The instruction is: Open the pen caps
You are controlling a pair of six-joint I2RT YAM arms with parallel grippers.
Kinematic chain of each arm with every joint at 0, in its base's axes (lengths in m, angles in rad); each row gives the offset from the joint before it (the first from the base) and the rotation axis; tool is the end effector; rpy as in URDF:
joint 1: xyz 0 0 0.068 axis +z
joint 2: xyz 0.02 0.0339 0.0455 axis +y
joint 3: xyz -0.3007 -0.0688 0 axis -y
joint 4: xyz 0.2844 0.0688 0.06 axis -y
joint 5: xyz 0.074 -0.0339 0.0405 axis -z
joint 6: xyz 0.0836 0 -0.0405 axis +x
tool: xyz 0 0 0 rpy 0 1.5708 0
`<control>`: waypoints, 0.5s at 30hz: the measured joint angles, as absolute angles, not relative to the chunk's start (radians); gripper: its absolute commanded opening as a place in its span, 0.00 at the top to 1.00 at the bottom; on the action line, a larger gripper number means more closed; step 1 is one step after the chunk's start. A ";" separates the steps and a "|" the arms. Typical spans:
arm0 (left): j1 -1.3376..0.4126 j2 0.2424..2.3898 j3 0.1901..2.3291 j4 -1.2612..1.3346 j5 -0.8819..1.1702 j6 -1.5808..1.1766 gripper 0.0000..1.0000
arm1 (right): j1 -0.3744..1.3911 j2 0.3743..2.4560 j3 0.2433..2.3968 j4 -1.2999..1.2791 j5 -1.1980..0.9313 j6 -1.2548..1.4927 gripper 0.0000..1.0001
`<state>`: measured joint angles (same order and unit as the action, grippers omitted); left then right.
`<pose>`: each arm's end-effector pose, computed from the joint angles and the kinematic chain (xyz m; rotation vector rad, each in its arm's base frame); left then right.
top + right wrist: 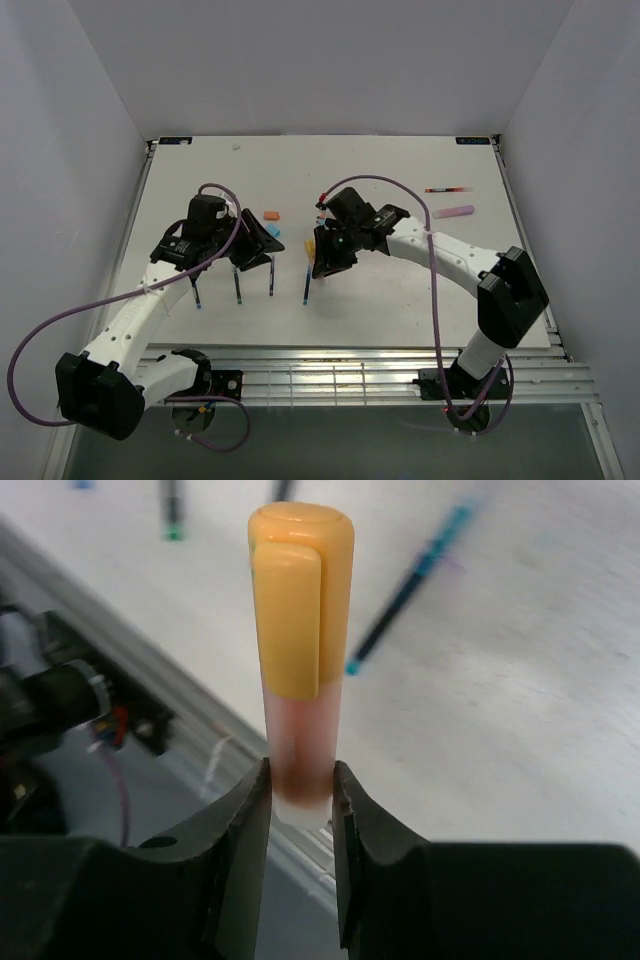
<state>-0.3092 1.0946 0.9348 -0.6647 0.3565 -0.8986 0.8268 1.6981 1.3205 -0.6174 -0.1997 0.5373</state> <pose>0.2539 -0.1118 0.2829 -0.5707 2.5017 -0.9486 0.2787 0.3273 0.2319 -0.4734 2.6870 0.7212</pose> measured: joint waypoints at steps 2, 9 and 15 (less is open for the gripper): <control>-0.331 1.096 0.935 -0.632 0.374 -0.903 0.39 | 0.827 1.624 1.290 -0.541 -0.319 0.541 0.92; -0.357 1.119 0.948 -0.566 0.385 -0.902 0.39 | 0.834 1.607 1.260 -0.389 -0.587 0.585 0.92; -0.376 1.149 0.952 -0.556 0.385 -0.899 0.39 | 0.834 1.615 1.260 -0.341 -0.659 0.622 0.92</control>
